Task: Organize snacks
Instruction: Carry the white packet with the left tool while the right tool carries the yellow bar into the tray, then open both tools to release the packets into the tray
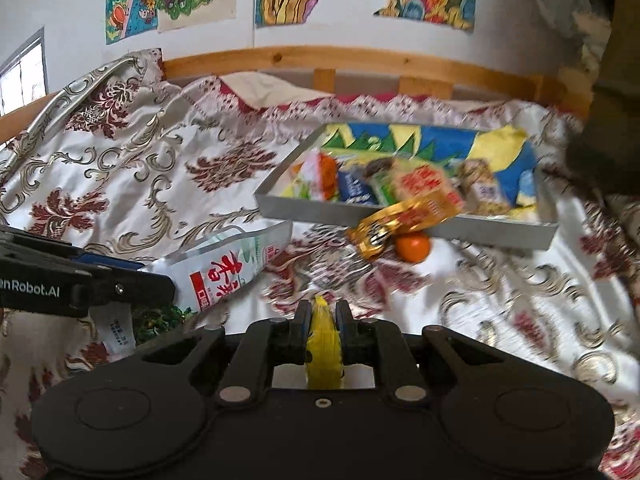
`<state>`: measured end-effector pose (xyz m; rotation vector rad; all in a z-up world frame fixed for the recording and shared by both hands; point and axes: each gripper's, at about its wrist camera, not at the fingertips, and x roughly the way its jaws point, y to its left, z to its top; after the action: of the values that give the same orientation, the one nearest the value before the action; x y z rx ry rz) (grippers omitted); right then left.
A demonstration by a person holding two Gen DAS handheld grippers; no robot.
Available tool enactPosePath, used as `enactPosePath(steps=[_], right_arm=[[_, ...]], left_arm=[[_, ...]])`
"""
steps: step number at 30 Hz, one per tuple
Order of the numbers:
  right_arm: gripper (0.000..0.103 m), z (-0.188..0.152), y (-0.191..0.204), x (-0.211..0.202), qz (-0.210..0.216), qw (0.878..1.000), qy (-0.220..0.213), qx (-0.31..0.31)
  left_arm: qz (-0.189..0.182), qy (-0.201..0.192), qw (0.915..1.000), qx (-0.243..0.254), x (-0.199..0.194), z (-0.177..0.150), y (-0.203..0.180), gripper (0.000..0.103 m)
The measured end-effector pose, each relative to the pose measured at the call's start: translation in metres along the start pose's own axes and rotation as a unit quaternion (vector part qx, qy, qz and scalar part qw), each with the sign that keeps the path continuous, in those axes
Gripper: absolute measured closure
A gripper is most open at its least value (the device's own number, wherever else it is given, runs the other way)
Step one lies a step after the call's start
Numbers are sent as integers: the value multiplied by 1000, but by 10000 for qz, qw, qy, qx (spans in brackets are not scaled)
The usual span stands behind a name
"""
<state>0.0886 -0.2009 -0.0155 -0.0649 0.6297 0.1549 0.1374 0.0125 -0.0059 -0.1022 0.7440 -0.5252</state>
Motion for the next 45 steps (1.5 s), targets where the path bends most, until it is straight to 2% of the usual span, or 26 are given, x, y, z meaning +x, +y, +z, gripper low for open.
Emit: enactPosePath(steps=[9,14,19,25,31,36,40,45], right_arm=[[90,14,-10,-2,-205,9975,-393,-548],[90,26,-13,-1,-244,9944,-500,-896],[90,57,-22,8,-336,9891,-832,-1168],[90,112,-64,65,-187,9929,-1039,-544],[90,145,-118,132,179,9934,-922,657],[90,149,-149,169,143,9917,-661,1093],[89,143,-171,177,200,9866,-594,1507],[83,137,-189,182,12,9823,-486,1807]], left_arm=[[-48,-529,9985,-104,15,44,-3,62],[-84,-690,9974,-184,30,62,-1,62],[-42,-869,9962,-82,60,96,-5,62],[147,-982,9950,67,116,139,-14,62],[324,-935,9950,159,167,161,-19,62],[406,-824,9953,306,195,163,-25,62],[496,-739,9955,336,209,160,-29,62],[680,-565,9950,470,220,155,-38,58]])
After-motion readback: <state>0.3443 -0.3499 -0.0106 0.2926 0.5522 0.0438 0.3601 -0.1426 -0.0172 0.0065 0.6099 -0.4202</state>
